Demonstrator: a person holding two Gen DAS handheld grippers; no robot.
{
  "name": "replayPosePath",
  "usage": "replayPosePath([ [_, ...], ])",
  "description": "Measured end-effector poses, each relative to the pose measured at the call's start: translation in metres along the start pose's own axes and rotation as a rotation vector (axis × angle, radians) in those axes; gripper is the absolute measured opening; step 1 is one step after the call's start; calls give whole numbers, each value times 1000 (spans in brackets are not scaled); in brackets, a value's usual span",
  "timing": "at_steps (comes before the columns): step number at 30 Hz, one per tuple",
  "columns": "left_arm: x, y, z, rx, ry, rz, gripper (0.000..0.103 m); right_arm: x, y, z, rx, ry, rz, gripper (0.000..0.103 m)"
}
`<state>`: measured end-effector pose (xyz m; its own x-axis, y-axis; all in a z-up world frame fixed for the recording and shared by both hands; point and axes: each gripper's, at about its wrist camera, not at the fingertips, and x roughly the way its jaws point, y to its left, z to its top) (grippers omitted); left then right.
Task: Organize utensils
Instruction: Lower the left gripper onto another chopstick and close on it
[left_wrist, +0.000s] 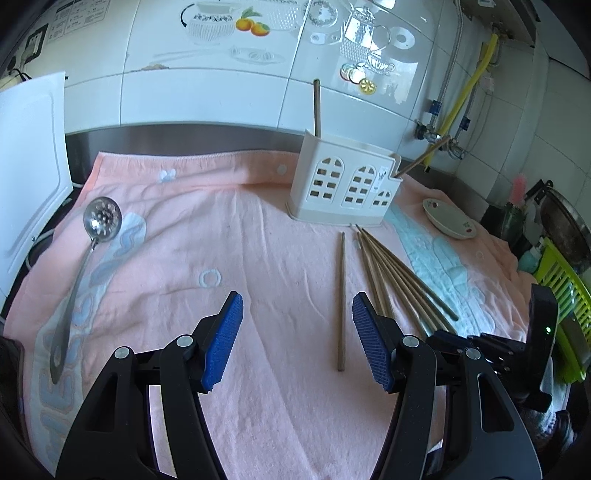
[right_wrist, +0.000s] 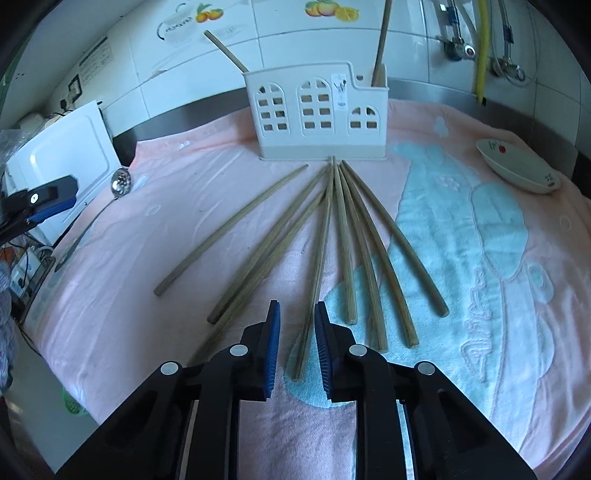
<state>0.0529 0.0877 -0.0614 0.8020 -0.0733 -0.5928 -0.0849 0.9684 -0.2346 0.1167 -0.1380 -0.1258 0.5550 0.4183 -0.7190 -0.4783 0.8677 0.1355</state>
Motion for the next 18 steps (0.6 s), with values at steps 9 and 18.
replayPosePath([
  [9,8,0,-12,-9,29,-20,62,13,-2,-1,30,17,-31,16],
  [18,19,-13,-23,19,68,-57,59,16,3,-1,-3,8,-85,8],
])
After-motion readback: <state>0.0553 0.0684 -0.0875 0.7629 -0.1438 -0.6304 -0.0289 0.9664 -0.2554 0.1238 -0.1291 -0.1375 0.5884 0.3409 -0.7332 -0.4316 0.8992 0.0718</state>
